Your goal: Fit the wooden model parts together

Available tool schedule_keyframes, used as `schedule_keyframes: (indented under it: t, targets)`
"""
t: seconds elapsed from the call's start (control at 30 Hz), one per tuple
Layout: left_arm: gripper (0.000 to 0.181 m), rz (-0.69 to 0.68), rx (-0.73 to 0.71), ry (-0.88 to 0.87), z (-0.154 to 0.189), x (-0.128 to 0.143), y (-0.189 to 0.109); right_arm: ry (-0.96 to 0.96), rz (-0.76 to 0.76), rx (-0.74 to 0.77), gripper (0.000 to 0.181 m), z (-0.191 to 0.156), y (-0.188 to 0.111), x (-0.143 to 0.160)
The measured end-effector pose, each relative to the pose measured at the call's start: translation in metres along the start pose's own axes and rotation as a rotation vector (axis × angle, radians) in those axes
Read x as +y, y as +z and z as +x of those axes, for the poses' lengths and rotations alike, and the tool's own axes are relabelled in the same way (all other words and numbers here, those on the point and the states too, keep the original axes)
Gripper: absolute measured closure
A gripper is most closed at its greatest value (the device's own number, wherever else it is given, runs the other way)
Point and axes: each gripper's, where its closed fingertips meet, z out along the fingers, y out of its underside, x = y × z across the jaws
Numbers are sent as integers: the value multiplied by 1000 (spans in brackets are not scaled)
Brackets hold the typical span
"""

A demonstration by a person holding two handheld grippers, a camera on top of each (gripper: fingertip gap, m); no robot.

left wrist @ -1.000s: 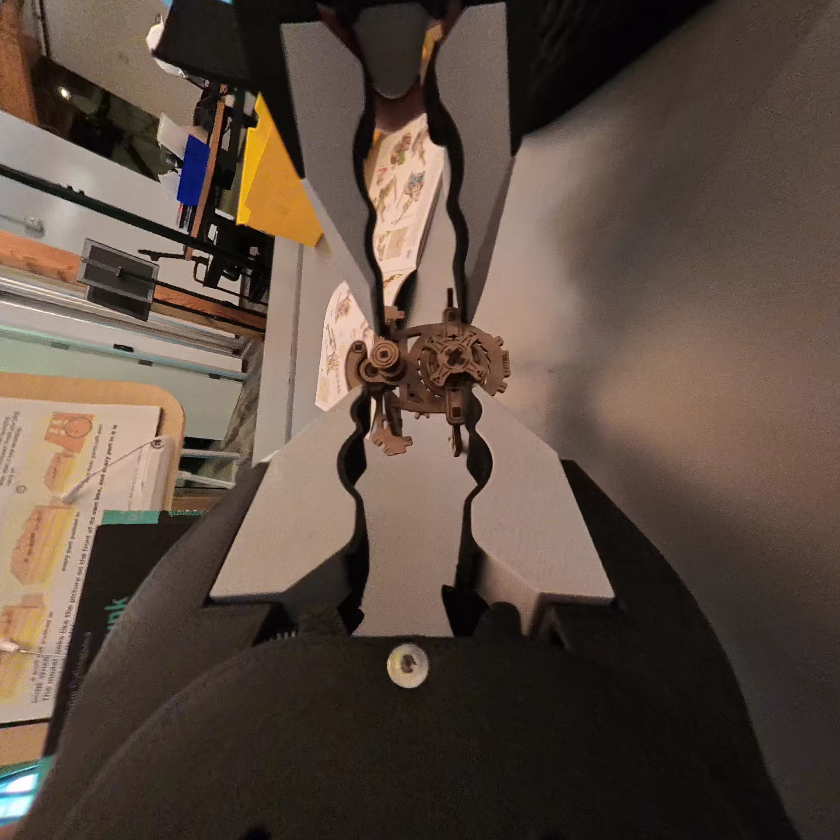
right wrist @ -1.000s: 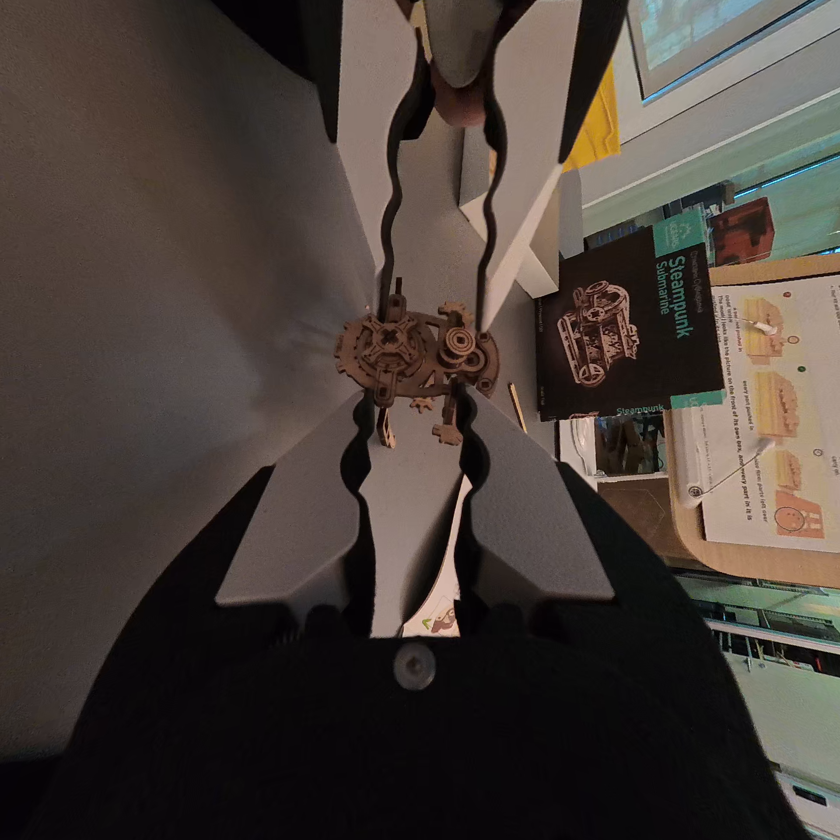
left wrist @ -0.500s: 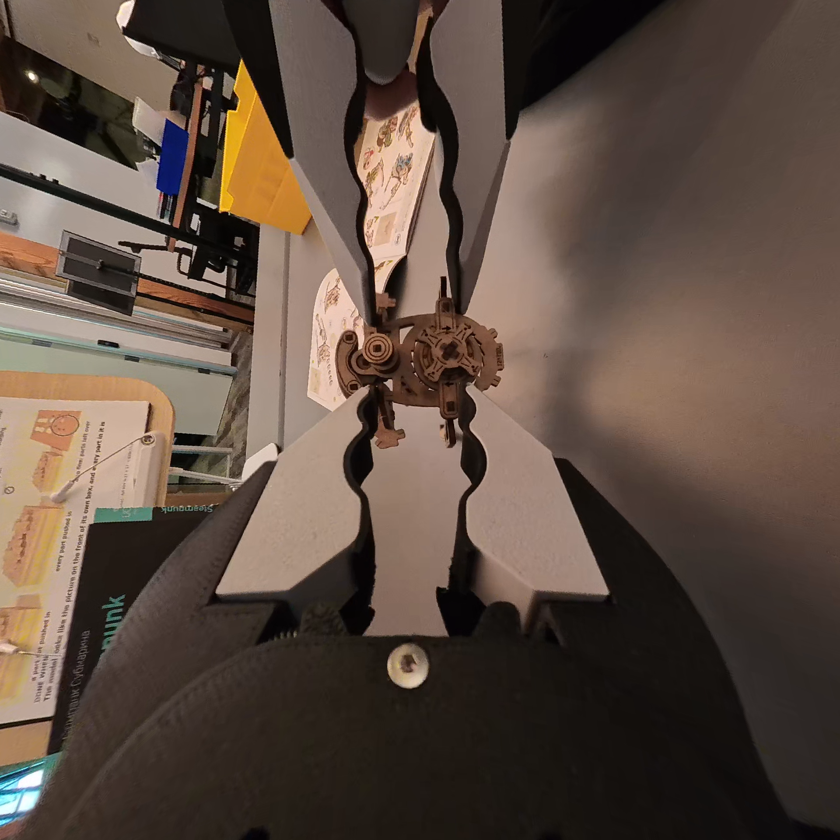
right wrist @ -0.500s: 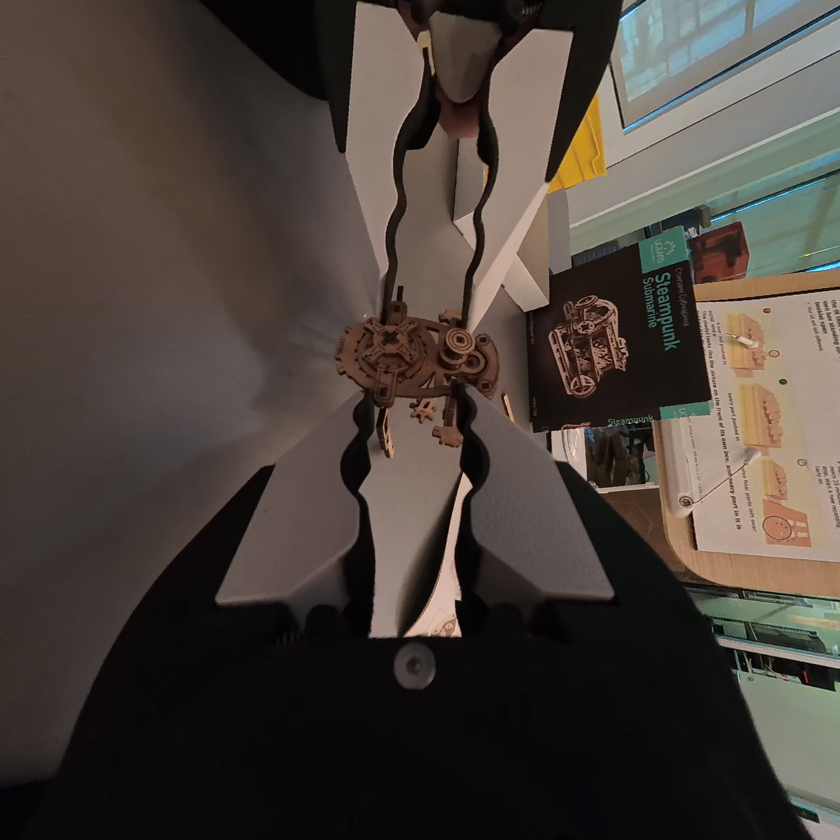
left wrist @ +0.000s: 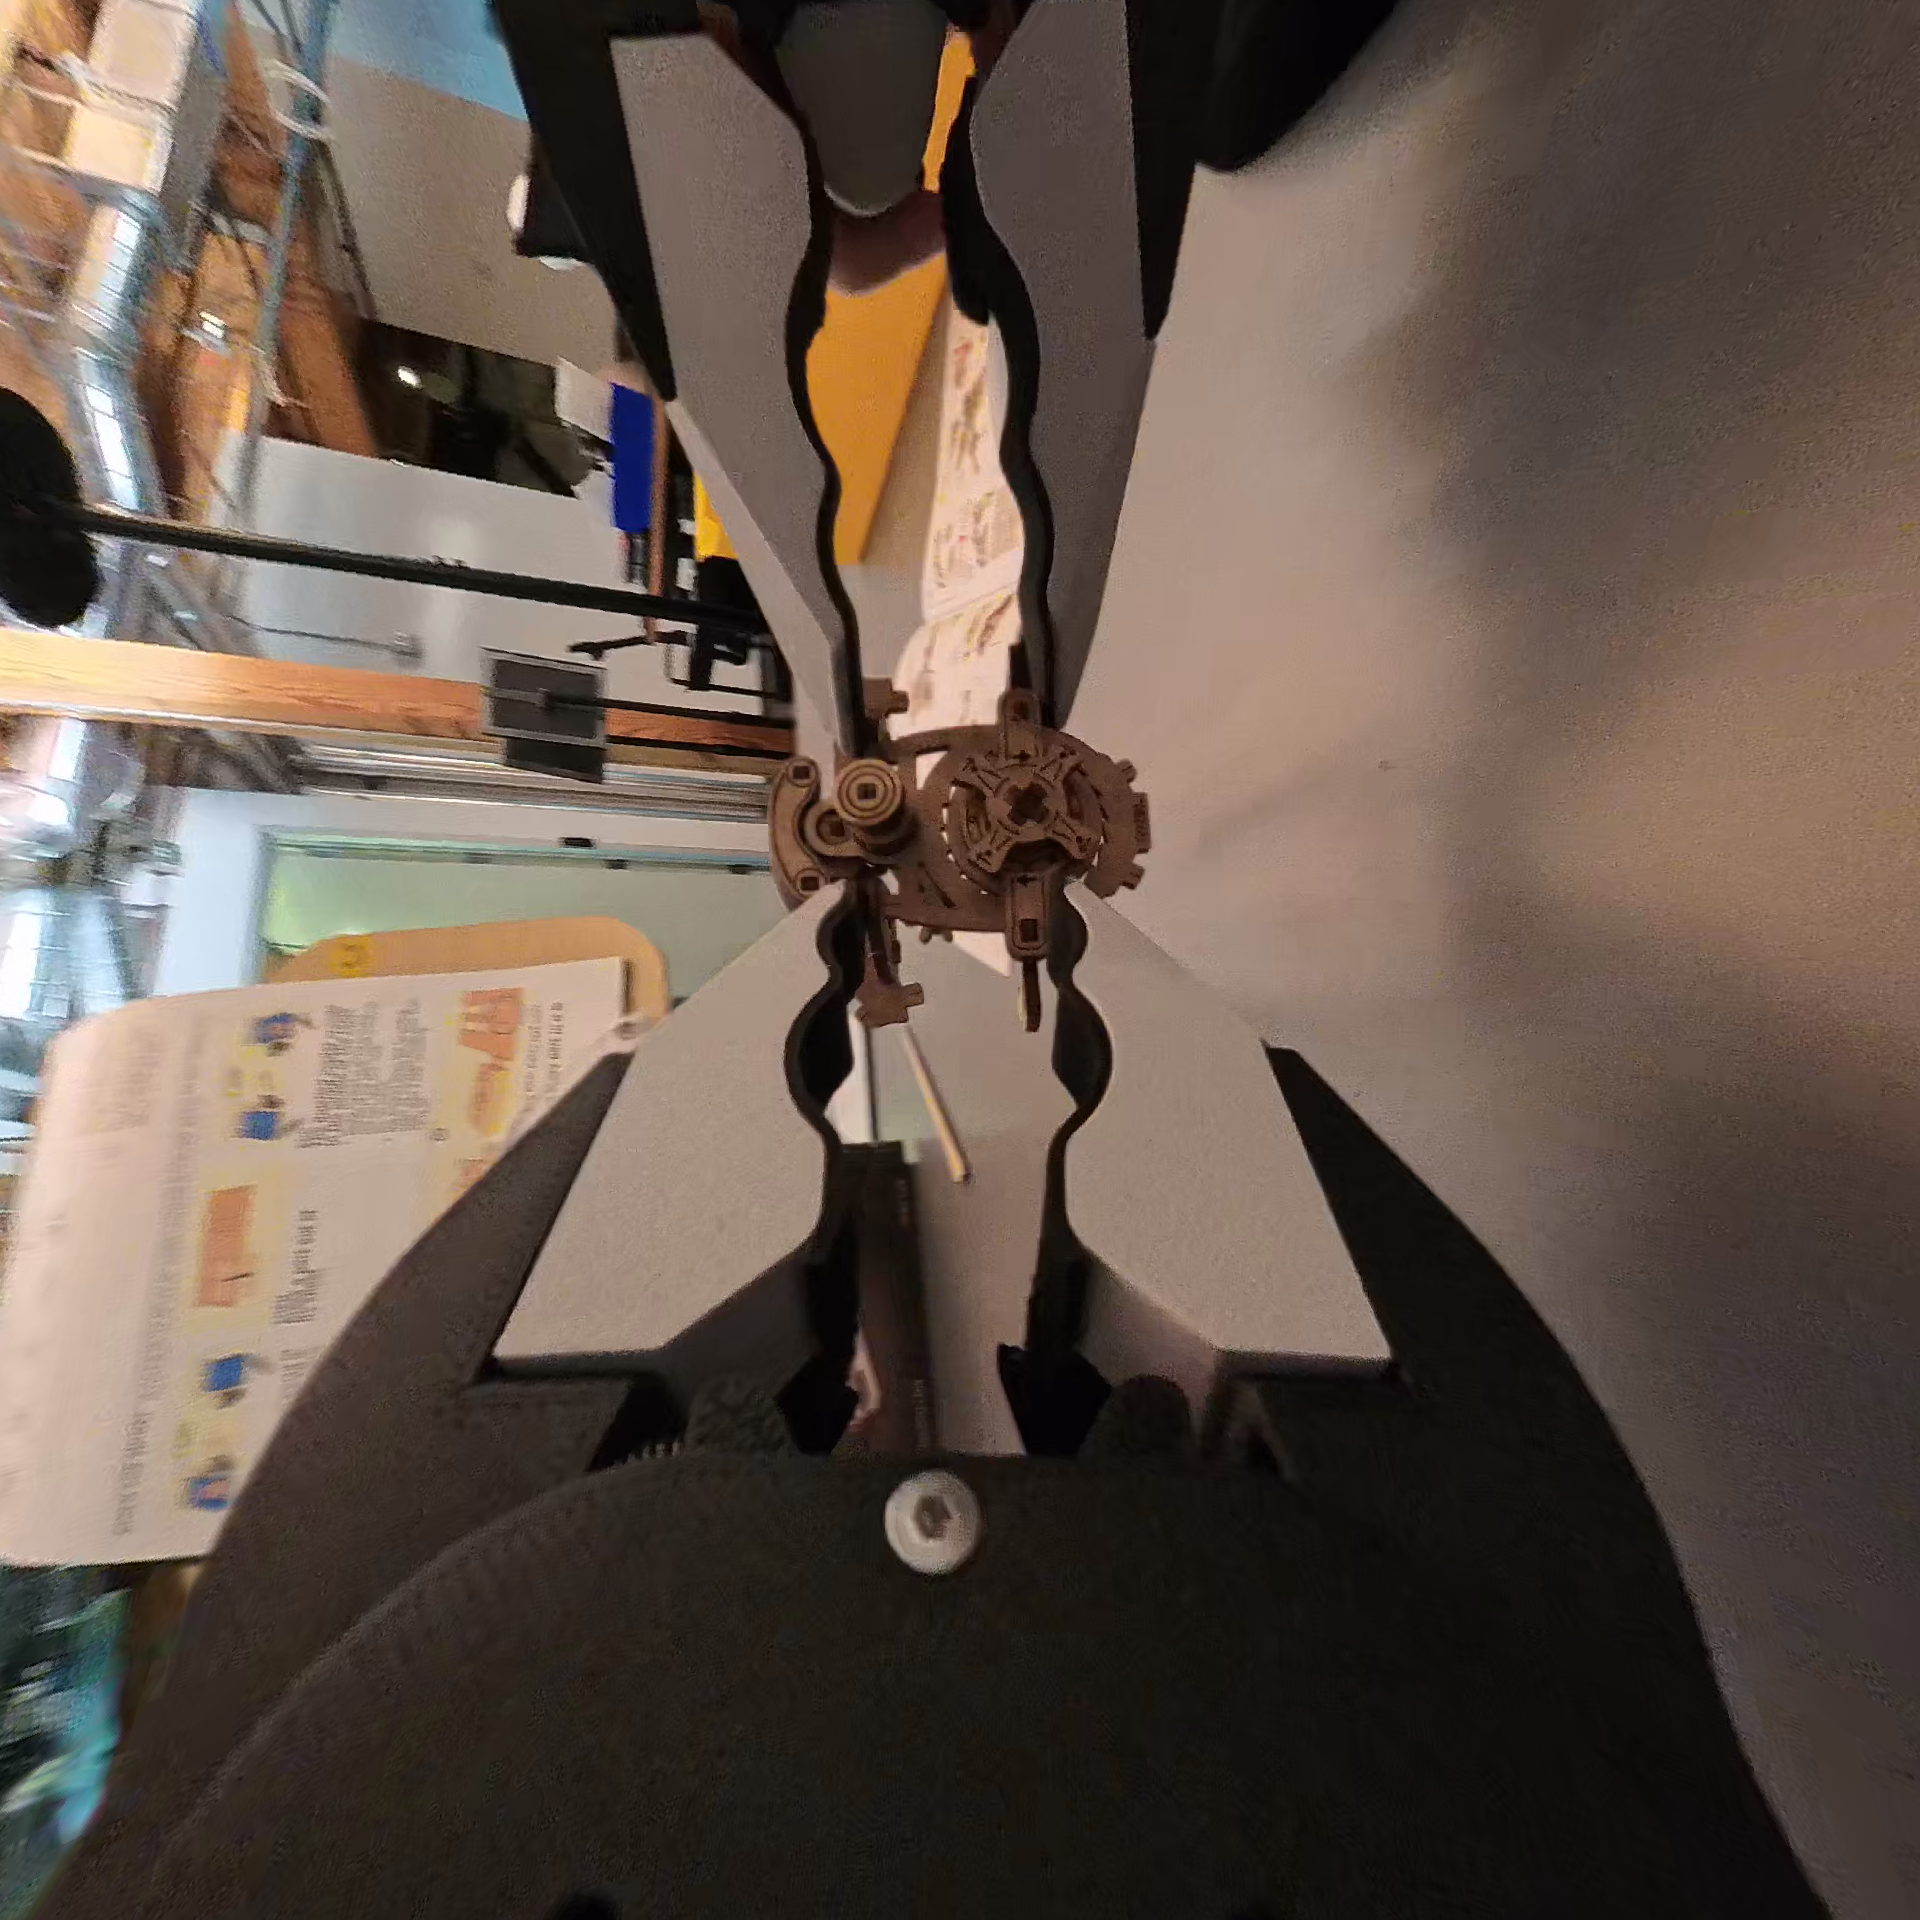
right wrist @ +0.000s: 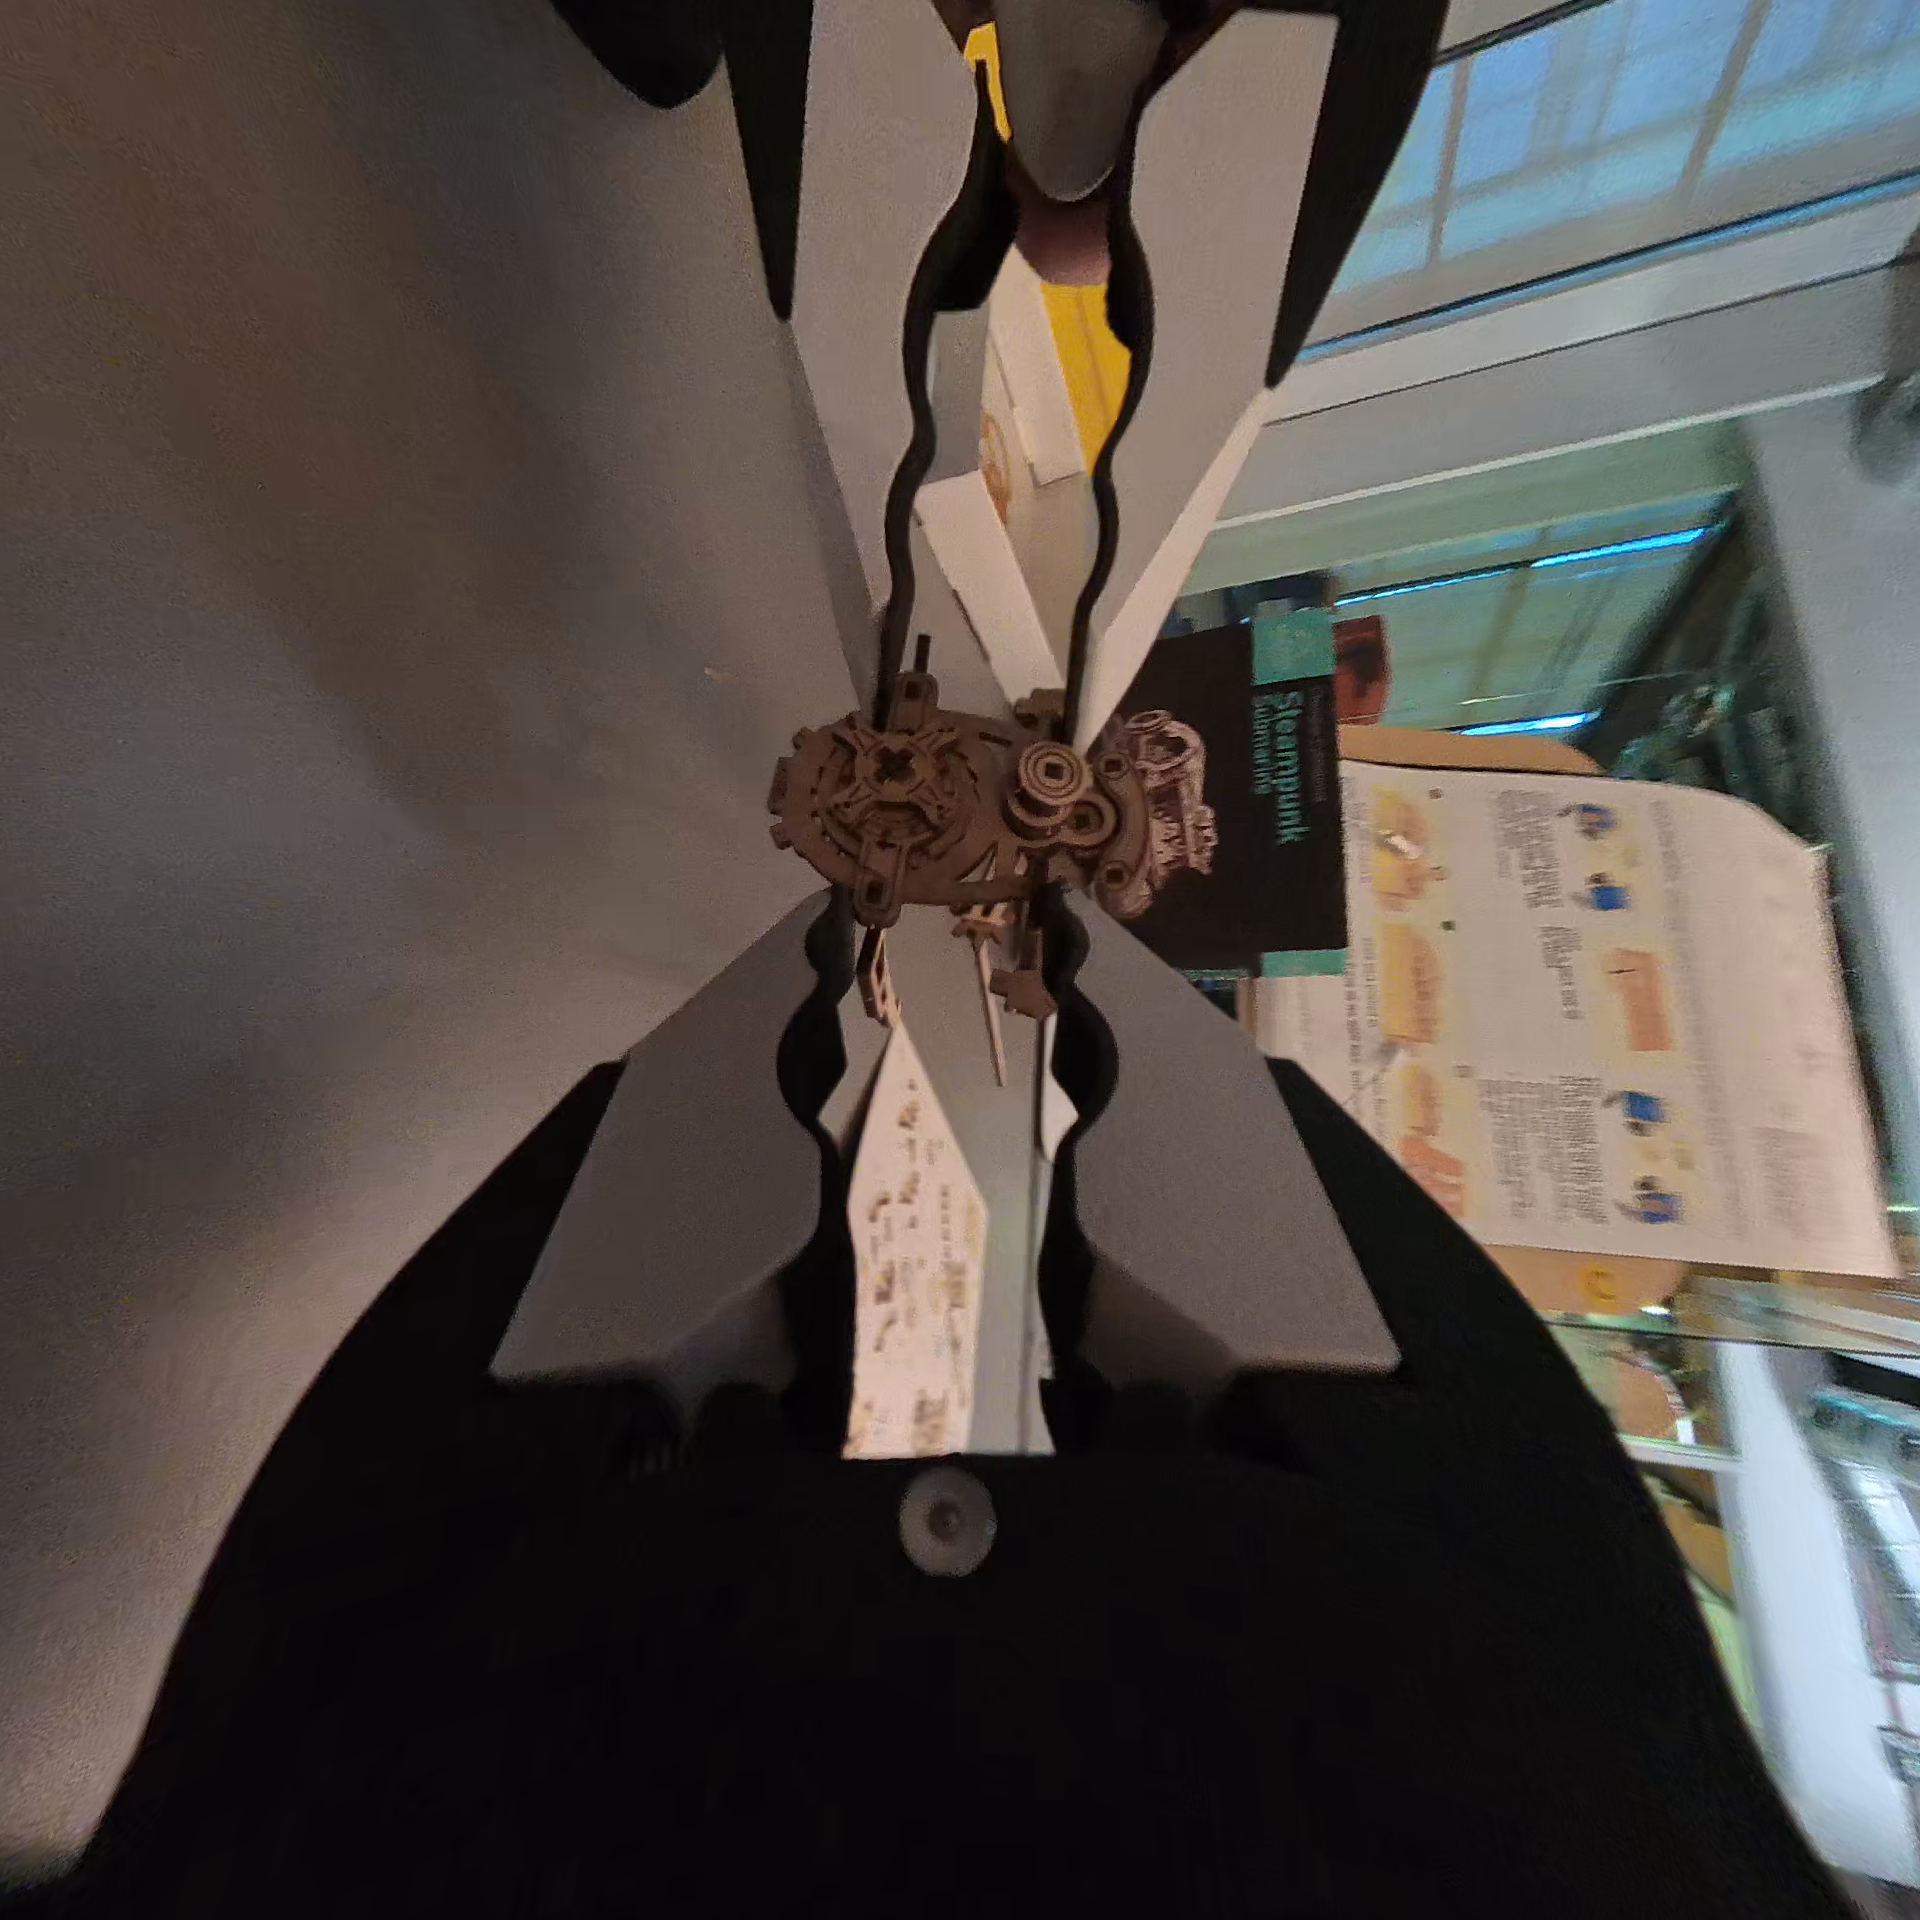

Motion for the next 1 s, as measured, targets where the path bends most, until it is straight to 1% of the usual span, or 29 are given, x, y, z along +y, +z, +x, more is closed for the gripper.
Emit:
schedule_keyframes:
  t: [0.13,0.17,0.2,0.33,0.4,0.47,0.5,0.53,0.63,0.7,0.77,0.8,0.9,1.0]
  targets:
    - [149,-48,-121,106,-15,3,-1,-47,5,112,145,17,-5,3]
    - [149,-62,-160,142,-20,5,-2,-29,8,132,140,22,-7,5]
    - [149,-78,-194,181,-24,8,-3,3,17,150,137,27,-9,6]
    - [149,-96,-304,346,-32,11,-7,154,57,191,137,43,-17,14]
    - [149,-96,-344,405,-36,8,-9,208,67,174,138,43,-17,19]
    - [149,-76,-348,426,-35,3,-10,258,80,161,139,43,-17,23]
    - [149,-69,-308,402,-29,3,-8,291,89,133,141,40,-16,24]
    - [149,-76,-236,347,-20,8,-3,335,90,103,144,37,-15,27]
    - [148,-96,-110,128,-5,22,6,529,63,60,146,34,-8,45]
    - [148,-135,-23,-51,2,36,10,722,-44,39,146,33,-2,70]
    - [148,-183,7,-217,3,50,14,893,-126,27,144,30,2,89]
    - [148,-207,32,-276,5,56,15,945,-170,34,144,29,2,97]
    - [148,-213,47,-388,5,59,17,993,-229,103,144,34,-2,110]
    - [147,-218,48,-419,5,58,19,1003,-283,151,141,37,-4,118]
